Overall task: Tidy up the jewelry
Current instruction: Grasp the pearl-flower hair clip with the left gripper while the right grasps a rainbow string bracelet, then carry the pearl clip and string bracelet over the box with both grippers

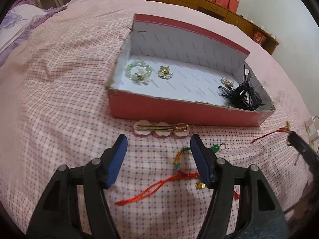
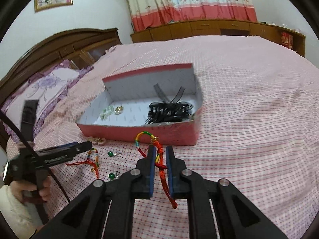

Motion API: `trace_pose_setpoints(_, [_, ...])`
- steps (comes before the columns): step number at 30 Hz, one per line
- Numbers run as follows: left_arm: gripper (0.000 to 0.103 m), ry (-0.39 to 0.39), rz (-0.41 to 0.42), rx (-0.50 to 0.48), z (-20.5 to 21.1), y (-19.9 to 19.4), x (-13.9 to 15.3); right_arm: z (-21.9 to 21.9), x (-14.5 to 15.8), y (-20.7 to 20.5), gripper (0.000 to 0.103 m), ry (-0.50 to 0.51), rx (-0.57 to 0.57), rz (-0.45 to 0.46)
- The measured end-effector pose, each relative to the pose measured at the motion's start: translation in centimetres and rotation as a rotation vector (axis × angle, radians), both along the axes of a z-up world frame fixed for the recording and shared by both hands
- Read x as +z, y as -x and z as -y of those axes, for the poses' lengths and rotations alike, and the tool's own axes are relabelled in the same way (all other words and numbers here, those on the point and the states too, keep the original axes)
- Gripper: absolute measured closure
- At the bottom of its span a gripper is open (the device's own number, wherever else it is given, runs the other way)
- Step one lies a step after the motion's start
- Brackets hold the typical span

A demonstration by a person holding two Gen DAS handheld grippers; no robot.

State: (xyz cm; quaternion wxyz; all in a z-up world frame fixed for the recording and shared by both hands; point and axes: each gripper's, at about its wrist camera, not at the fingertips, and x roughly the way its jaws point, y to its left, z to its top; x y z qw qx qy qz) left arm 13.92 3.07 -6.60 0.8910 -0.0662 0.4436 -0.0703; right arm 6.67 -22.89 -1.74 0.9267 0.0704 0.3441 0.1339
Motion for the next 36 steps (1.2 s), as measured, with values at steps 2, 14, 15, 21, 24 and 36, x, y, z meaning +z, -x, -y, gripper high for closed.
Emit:
trace_pose_setpoints(2, [0.043,-0.016,-0.004,-0.008,0.6,-0.5,-0.2,0.6,0.1,0.2,0.091,-0.009,-0.014,0.003])
trace_pose_setpoints(14, [0.043,-0.099,0.012,-0.016,2.0,-1.2,-1.4,2.9,-1.0,0.3,0.091,-0.056,-0.066,-0.025])
trace_pose_setpoints(15, [0.043,-0.091,0.015,-0.016,1.9,-1.2,-1.4,3.0,-1.1,0.3,0.091,-0.060,-0.068,-0.027])
trace_pose_setpoints(21, [0.043,-0.069,0.034,-0.021,1.5,-0.1,-0.8,3.2,-1.1,0.6,0.091,-0.066,-0.070,-0.025])
trace_pose_setpoints(24, [0.043,-0.043,0.043,-0.021,1.0,0.7,-0.2,3.1,-0.8,0.8,0.091,-0.066,-0.071,-0.017])
trace_pose_setpoints(36, [0.043,0.011,0.152,0.013,-0.2,3.7,4.6,2.1,1.3,1.5,0.091,-0.080,-0.060,0.031])
